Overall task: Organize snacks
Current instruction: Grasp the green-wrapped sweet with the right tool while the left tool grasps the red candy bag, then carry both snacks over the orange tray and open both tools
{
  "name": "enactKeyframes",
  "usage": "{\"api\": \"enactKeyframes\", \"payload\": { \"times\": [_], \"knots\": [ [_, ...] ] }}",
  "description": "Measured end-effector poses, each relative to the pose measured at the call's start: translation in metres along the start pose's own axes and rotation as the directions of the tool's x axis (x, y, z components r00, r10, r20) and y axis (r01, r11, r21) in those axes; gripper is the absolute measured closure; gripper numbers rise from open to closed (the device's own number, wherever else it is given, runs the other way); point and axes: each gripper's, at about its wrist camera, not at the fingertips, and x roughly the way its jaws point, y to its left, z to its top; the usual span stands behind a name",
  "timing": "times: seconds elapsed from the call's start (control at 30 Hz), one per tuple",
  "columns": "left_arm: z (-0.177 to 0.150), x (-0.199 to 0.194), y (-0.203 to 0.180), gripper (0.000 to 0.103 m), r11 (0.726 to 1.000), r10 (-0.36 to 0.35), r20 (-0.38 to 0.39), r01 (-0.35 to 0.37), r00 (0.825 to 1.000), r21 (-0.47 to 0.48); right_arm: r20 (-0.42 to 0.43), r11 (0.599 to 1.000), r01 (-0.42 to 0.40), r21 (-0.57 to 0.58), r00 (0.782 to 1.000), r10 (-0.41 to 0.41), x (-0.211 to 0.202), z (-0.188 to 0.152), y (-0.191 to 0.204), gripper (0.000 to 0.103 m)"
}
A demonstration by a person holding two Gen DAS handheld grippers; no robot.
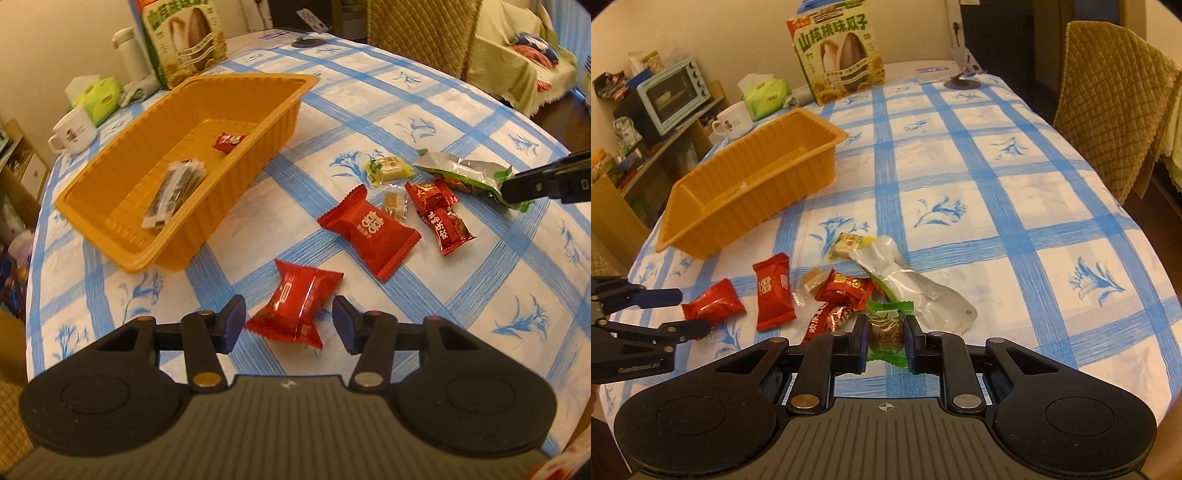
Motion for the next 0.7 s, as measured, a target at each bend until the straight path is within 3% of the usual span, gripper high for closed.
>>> {"api": "enactKeyframes", "payload": {
  "times": [0.23, 0.37, 0.7],
  "knots": [
    [0.008, 0.018, -0.003, 0.059, 0.998, -0.030, -0.026, 0.031, 0.999, 0.059, 0.003, 0.998, 0.029, 0.052, 1.000, -0.030, -0.010, -0.005, -0.012, 0.083],
    [0.008, 0.022, -0.005, 0.075, 0.997, -0.042, -0.042, 0.045, 0.998, 0.055, 0.005, 0.997, 0.039, 0.065, 0.999, -0.039, -0.013, -0.007, -0.016, 0.083],
    [0.005, 0.006, 0.002, 0.079, 0.998, -0.049, -0.010, 0.049, 0.999, -0.026, 0.015, 0.999, 0.009, 0.046, 1.000, -0.010, -0.015, 0.000, -0.012, 0.083]
  ]
}}
